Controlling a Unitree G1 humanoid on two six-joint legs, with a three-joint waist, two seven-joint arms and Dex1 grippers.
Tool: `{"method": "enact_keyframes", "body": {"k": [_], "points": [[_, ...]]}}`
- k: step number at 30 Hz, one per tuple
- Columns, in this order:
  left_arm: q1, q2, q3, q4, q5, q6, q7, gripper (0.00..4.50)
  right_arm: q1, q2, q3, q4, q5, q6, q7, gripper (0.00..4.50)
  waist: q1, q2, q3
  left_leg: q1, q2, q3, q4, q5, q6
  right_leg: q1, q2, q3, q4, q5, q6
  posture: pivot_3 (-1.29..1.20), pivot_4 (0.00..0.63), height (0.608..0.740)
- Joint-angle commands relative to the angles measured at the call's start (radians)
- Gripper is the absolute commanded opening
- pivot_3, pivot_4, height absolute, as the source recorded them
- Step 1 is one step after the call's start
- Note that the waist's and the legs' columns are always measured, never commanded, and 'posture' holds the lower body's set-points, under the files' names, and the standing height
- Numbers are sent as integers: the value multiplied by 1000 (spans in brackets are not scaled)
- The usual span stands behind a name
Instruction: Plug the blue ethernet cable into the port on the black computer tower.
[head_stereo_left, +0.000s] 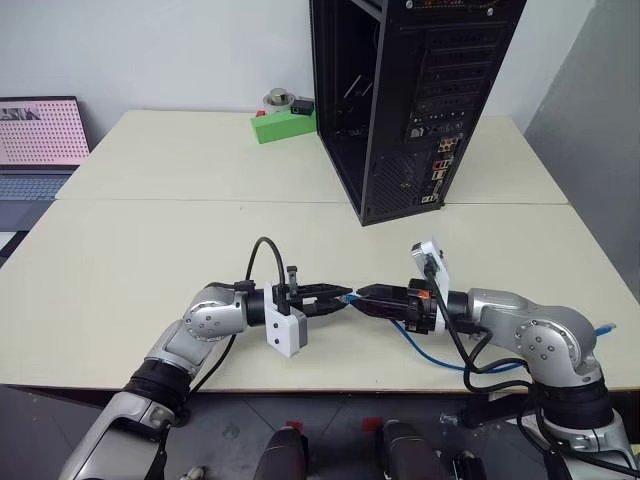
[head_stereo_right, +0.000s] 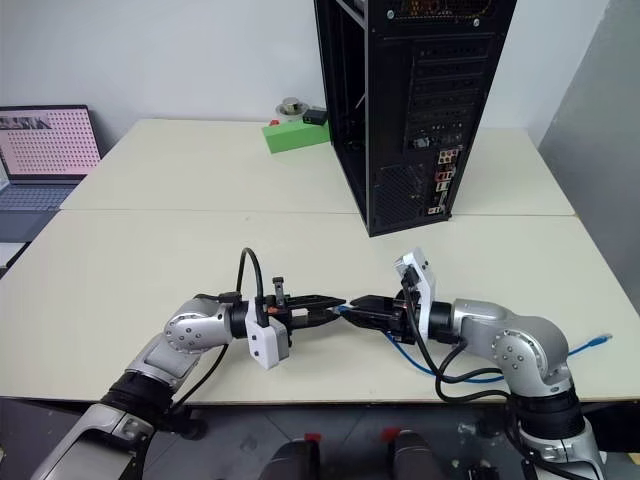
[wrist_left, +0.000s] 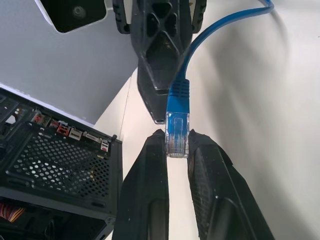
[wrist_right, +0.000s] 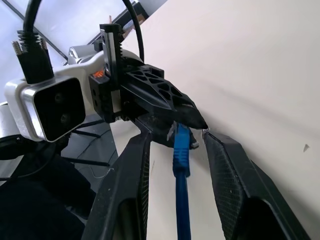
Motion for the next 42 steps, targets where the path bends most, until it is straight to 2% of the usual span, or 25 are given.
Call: {"method": "enact_keyframes", "body": {"k": [1, 4, 7, 12, 22, 23, 31, 35, 38, 42], "points": [[-10, 1, 22, -10, 0, -15, 23, 274, 2, -10, -9, -25, 23, -3, 11, 1759, 0, 0, 0, 0, 0, 0, 0, 0, 0, 0, 0, 0, 0, 0, 0, 0, 150, 740], [-10, 2, 21, -12, 1, -15, 27, 274, 4, -8, -7, -24, 19, -5, 8, 1759, 0, 0, 0, 0, 0, 0, 0, 0, 0, 0, 0, 0, 0, 0, 0, 0, 150, 740], [-9, 4, 19, -19, 1, -13, 26, 274, 0, -2, -10, -17, 18, -8, 3, 1282, 0, 0, 0, 0, 0, 0, 0, 0, 0, 0, 0, 0, 0, 0, 0, 0, 150, 740], [-2, 3, 20, -30, -4, -5, 27, 274, -2, -1, -9, -12, 16, -11, 6, 53, 0, 0, 0, 0, 0, 0, 0, 0, 0, 0, 0, 0, 0, 0, 0, 0, 150, 740], [10, -5, 22, -41, 20, -12, 51, 274, -17, 13, -30, 11, 40, 10, -3, 0, 0, 0, 0, 0, 0, 0, 0, 0, 0, 0, 0, 0, 0, 0, 0, 0, 150, 740], [12, -8, 27, -41, 18, -4, 59, 624, -18, 14, -33, 12, 45, 14, -3, 0, 0, 0, 0, 0, 0, 0, 0, 0, 0, 0, 0, 0, 0, 0, 0, 0, 150, 740], [13, -9, 27, -48, -44, 106, 34, 2278, -24, -1, -60, 9, 60, 21, -13, 0, 0, 0, 0, 0, 0, 0, 0, 0, 0, 0, 0, 0, 0, 0, 0, 0, 150, 740], [39, -20, 39, -124, -183, 388, -21, 3182, -18, -38, -105, -19, -15, -61, -51, 0, 0, 0, 0, 0, 0, 0, 0, 0, 0, 0, 0, 0, 0, 0, 0, 0, 150, 740], [53, -39, 65, -243, -317, 699, -20, 3311, -24, -68, -163, -27, -102, -161, -119, 0, 0, 0, 0, -1, 0, 0, 0, 0, 0, 0, 0, 0, 0, 0, 0, 0, 150, 740], [26, -80, 102, -356, -382, 987, 52, 3311, -37, -71, -181, -30, -230, -270, -223, 0, -1, 0, 0, -1, 0, -1, 0, 0, 0, 0, 0, -1, 0, 0, 0, 0, 150, 740]]}}
